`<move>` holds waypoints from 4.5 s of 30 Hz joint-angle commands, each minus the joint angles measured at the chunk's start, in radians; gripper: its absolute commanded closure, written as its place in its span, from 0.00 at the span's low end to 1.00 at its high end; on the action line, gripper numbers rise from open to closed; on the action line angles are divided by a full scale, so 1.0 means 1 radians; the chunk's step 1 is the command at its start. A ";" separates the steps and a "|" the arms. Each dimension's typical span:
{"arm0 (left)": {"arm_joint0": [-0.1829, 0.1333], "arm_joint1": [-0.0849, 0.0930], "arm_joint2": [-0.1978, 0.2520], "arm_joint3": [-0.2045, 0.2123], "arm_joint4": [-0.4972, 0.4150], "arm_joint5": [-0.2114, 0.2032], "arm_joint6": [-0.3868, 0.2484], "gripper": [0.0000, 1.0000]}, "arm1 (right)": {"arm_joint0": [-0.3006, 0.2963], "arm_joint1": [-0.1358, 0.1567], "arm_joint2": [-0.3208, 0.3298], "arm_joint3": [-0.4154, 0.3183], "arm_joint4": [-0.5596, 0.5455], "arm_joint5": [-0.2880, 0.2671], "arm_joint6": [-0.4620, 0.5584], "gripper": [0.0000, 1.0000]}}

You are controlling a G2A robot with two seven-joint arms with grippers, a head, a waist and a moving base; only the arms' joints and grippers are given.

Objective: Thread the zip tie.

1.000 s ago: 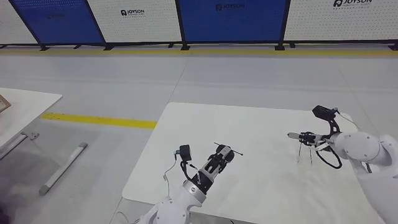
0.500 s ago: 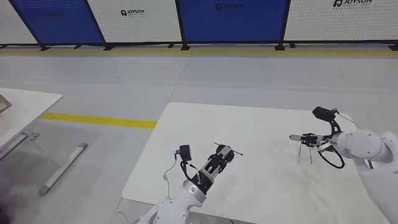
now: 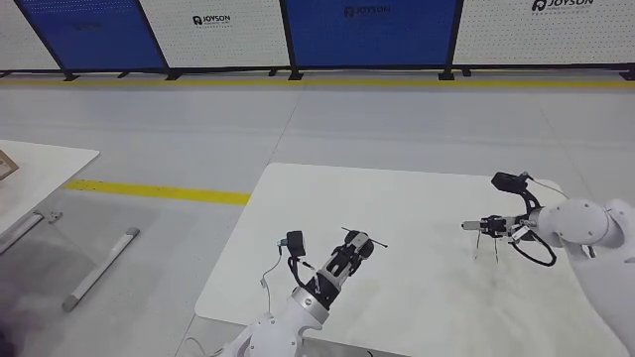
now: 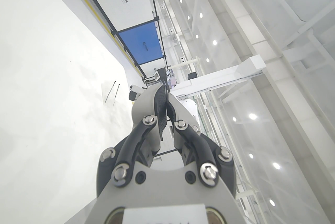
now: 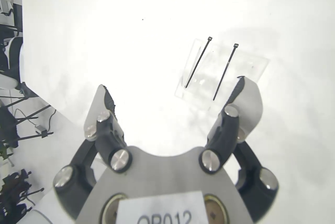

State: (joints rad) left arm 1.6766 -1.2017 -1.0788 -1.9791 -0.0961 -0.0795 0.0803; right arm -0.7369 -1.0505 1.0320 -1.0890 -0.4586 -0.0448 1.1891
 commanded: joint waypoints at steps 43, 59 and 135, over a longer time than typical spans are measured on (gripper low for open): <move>0.000 0.000 0.000 0.000 0.000 0.000 0.000 1.00 | 0.201 -0.084 -0.153 0.344 0.008 0.148 0.051 0.49; 0.000 0.000 0.000 0.000 0.000 0.000 0.000 1.00 | 0.238 -0.126 -0.212 0.425 -0.029 0.196 0.015 0.55; 0.000 0.000 0.000 0.000 0.000 0.000 0.000 1.00 | 0.392 -0.313 -0.316 0.830 -0.109 0.166 -0.053 1.00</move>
State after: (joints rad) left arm 1.6766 -1.2017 -1.0788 -1.9791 -0.0961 -0.0795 0.0803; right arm -0.3440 -1.3640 0.7149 -0.2573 -0.5661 0.1293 1.1355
